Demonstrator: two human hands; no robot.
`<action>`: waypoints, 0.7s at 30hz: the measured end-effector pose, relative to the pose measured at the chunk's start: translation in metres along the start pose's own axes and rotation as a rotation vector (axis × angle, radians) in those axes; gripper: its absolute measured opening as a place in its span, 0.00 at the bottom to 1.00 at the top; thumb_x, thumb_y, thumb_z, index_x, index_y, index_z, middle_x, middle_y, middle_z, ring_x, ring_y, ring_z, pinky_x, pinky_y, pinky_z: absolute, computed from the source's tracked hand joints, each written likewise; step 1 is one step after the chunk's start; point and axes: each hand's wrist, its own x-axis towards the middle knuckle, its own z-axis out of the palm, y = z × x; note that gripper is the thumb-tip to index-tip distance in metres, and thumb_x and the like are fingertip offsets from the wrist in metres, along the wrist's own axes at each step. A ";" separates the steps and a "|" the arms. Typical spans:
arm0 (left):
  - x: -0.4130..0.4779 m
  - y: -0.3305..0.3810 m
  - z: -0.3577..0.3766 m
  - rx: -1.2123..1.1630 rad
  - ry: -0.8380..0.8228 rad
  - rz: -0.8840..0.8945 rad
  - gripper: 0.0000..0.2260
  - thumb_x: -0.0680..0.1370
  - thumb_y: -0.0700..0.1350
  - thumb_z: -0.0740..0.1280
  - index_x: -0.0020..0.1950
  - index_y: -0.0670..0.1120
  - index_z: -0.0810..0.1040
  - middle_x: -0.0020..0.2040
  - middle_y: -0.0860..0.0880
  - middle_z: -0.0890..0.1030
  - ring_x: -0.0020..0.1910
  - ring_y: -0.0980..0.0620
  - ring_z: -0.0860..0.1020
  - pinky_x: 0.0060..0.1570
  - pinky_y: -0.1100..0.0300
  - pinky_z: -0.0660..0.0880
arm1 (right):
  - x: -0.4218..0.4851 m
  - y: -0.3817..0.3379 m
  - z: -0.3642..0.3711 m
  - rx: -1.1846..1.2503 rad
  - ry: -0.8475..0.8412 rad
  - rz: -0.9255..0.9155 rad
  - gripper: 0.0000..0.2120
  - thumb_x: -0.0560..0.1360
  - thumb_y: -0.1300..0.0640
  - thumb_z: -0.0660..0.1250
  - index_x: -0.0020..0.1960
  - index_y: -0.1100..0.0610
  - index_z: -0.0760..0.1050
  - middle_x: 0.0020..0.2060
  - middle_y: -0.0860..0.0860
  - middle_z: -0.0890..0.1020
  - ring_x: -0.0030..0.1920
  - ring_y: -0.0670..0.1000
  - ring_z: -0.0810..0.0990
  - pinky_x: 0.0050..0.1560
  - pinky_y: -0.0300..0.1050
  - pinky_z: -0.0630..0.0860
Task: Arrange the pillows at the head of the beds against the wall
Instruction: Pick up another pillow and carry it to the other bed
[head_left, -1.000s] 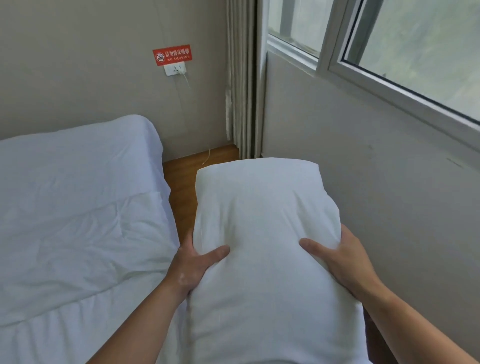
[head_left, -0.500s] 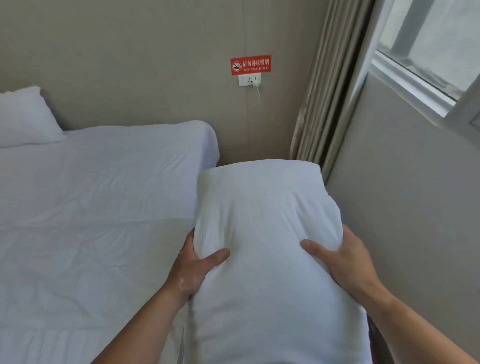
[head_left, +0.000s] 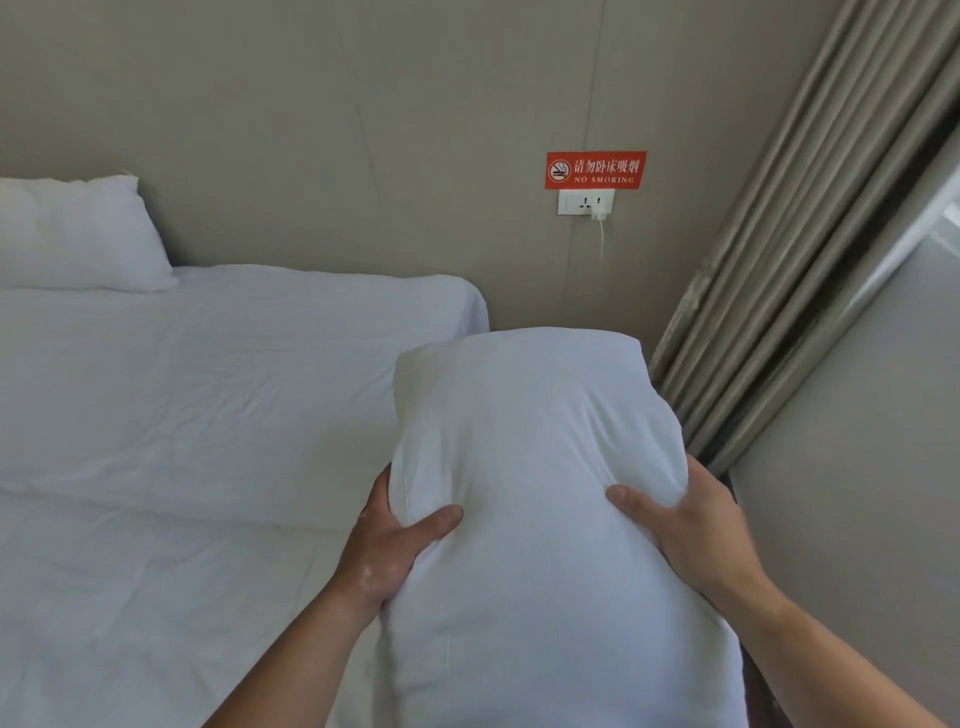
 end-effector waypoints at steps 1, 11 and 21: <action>0.023 0.008 -0.004 0.004 -0.004 0.004 0.58 0.51 0.70 0.83 0.80 0.59 0.70 0.69 0.57 0.82 0.69 0.48 0.81 0.74 0.45 0.76 | 0.020 -0.009 0.008 -0.001 -0.001 -0.001 0.26 0.67 0.42 0.81 0.62 0.43 0.79 0.51 0.42 0.86 0.49 0.44 0.85 0.42 0.42 0.78; 0.189 0.070 -0.056 -0.053 0.009 -0.010 0.64 0.46 0.75 0.83 0.81 0.59 0.70 0.69 0.56 0.83 0.69 0.48 0.82 0.74 0.44 0.77 | 0.176 -0.095 0.088 0.038 -0.036 -0.025 0.22 0.67 0.44 0.82 0.58 0.38 0.79 0.48 0.31 0.85 0.50 0.42 0.84 0.48 0.46 0.80; 0.307 0.098 -0.094 -0.122 0.183 -0.074 0.57 0.54 0.67 0.82 0.81 0.59 0.70 0.70 0.56 0.83 0.69 0.48 0.81 0.75 0.44 0.76 | 0.335 -0.157 0.170 0.005 -0.241 -0.102 0.28 0.68 0.44 0.81 0.65 0.36 0.76 0.54 0.35 0.85 0.56 0.40 0.83 0.54 0.46 0.79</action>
